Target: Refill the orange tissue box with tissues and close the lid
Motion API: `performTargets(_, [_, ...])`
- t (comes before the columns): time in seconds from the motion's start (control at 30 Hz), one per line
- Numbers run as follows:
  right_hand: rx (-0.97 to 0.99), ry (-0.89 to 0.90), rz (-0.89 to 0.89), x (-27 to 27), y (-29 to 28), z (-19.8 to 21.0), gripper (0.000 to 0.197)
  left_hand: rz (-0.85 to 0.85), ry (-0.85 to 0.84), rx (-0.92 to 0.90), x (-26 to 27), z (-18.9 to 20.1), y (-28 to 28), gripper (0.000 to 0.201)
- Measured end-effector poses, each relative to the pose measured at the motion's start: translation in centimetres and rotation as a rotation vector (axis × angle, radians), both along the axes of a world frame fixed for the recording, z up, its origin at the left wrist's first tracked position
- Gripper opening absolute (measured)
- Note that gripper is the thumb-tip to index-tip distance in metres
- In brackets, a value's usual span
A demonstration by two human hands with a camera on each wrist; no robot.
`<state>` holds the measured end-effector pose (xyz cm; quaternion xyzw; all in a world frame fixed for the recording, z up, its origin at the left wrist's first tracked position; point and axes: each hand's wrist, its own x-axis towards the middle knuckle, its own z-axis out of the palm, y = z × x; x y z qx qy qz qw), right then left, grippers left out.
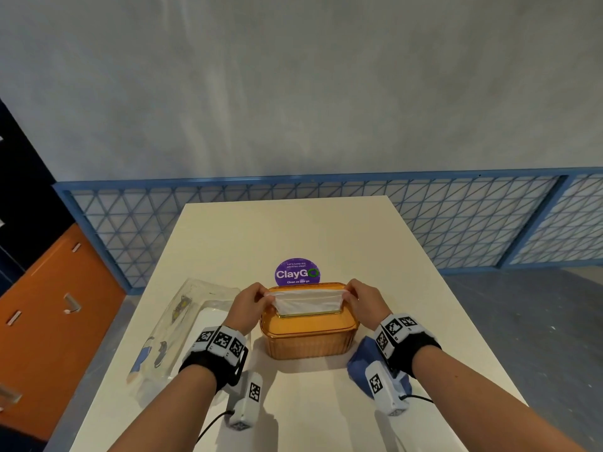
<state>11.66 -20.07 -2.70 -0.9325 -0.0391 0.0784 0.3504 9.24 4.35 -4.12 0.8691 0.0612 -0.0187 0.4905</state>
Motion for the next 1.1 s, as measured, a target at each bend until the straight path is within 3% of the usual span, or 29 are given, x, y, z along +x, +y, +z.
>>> performTargets(0.2, [0.044,0.006,0.045,-0.1,-0.4,0.0,0.002,-0.008,0.032,-0.036,-0.3,-0.1,-0.3,0.004])
performTargets(0.33, [-0.009,0.006,0.074,-0.4,-0.2,-0.2,0.034,0.047,0.021,0.04,-0.4,-0.4,-1.3,0.001])
performTargets(0.47, [-0.06,-0.004,0.088,-0.5,-0.2,-0.7,0.041,0.054,0.026,0.064,-0.4,-0.4,-1.5,0.0])
performTargets(0.73, [-0.089,-0.081,0.08,1.1,0.7,-0.8,0.021,0.088,0.032,0.098,0.8,-0.1,-1.4,0.007])
performTargets(0.97, [-0.055,-0.091,0.015,1.9,1.0,-0.4,0.021,0.152,0.024,0.032,1.3,-0.1,-1.3,0.025])
performTargets(1.1, [0.039,-0.114,-0.052,2.0,0.2,0.2,0.009,0.26,-0.098,-0.036,0.9,0.3,-1.1,0.015])
